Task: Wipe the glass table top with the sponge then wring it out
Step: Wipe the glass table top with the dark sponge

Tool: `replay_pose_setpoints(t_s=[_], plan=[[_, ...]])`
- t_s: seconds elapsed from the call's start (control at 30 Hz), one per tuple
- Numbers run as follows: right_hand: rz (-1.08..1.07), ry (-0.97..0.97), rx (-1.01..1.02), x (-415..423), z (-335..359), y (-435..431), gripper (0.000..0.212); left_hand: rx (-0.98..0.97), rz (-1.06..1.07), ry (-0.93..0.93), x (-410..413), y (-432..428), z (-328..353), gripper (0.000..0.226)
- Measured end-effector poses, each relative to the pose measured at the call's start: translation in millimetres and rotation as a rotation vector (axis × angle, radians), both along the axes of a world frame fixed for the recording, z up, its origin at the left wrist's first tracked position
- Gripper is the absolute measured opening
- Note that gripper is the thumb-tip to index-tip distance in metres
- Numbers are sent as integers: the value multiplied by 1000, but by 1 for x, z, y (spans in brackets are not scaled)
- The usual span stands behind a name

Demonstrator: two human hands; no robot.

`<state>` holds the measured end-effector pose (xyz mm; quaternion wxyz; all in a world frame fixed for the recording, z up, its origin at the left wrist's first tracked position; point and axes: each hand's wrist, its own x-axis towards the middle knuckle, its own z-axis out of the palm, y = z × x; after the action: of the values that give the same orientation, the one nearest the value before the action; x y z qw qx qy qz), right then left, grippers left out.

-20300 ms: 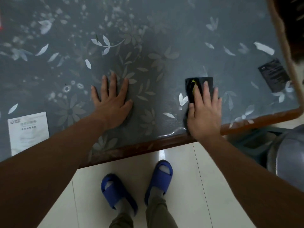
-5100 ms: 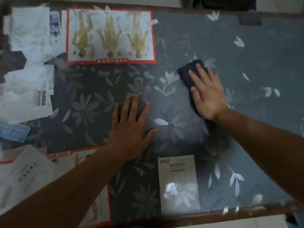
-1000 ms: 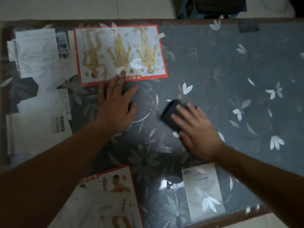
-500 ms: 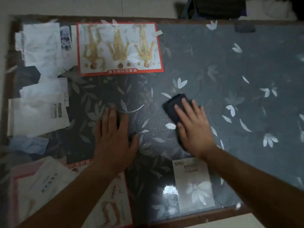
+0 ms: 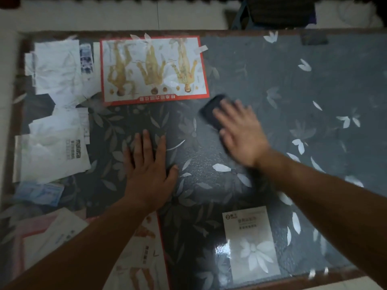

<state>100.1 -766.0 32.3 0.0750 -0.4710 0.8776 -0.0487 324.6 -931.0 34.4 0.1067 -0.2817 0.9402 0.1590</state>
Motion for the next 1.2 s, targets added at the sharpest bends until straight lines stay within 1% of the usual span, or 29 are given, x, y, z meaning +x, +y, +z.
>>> replay_pose_setpoints(t_s=[0.07,0.1,0.13,0.17,0.23,0.27,0.3,0.33,0.4,0.47,0.53,0.6,0.63,0.7,0.73,0.77,0.8,0.83,0.87,0.93,0.97,1.0,1.03,1.13,1.17,1.2], plan=[[-352,-52,-14,-14,3,-15,61,-15,-1,-4,0,0,-1,82],[-402,-66,-12,-1,5,-23,61,-20,-3,-4,0,0,-1,82],[-353,-36,-19,22,4,-26,61,-22,-5,-9,0,0,0,82],[-209,-22,-23,49,4,-22,60,-22,-7,-8,0,0,0,83],[162,-40,11,98,7,8,58,-27,-16,-14,0,0,1,84],[279,-61,29,110,9,27,58,-36,-23,-22,0,0,1,84],[327,-72,33,112,8,42,58,-40,-27,-27,0,0,1,84],[313,-88,26,106,8,53,57,-31,-25,-25,0,0,1,84],[134,-68,8,83,4,58,56,5,-6,-6,0,-1,1,82],[-117,-32,-38,53,2,46,58,16,1,-2,0,-2,1,80],[-320,-53,-70,35,1,29,59,10,-6,-23,1,-1,1,79],[-372,-53,-65,48,0,25,59,8,-12,-38,0,-2,1,80],[-322,-45,-46,66,0,31,59,7,-11,-32,0,-1,2,80],[-87,-32,10,111,4,58,58,13,0,14,4,0,9,79],[39,-60,48,129,7,77,57,8,-1,41,8,4,13,76],[139,-73,80,133,7,92,57,-8,-6,68,15,10,16,72],[183,-78,86,125,7,102,57,-28,-13,89,26,18,18,70],[149,-62,72,112,6,105,58,-44,-18,92,39,26,18,68],[37,-45,45,99,5,102,58,-52,-25,74,53,34,17,68],[-259,-29,-14,82,5,85,59,-44,-37,14,78,44,10,69],[-366,-35,-25,88,4,76,59,-43,-40,-4,86,45,6,70],[-405,-28,-21,104,2,70,58,-52,-42,-10,90,45,3,70],[-360,-21,-16,127,0,71,58,-68,-42,-12,92,45,0,70],[45,-75,33,189,2,106,56,-104,-43,-20,90,48,-2,71],[148,-87,56,189,3,119,56,-110,-41,-21,90,48,-3,71],[185,-76,61,178,4,127,56,-115,-39,-22,90,48,-3,71]])
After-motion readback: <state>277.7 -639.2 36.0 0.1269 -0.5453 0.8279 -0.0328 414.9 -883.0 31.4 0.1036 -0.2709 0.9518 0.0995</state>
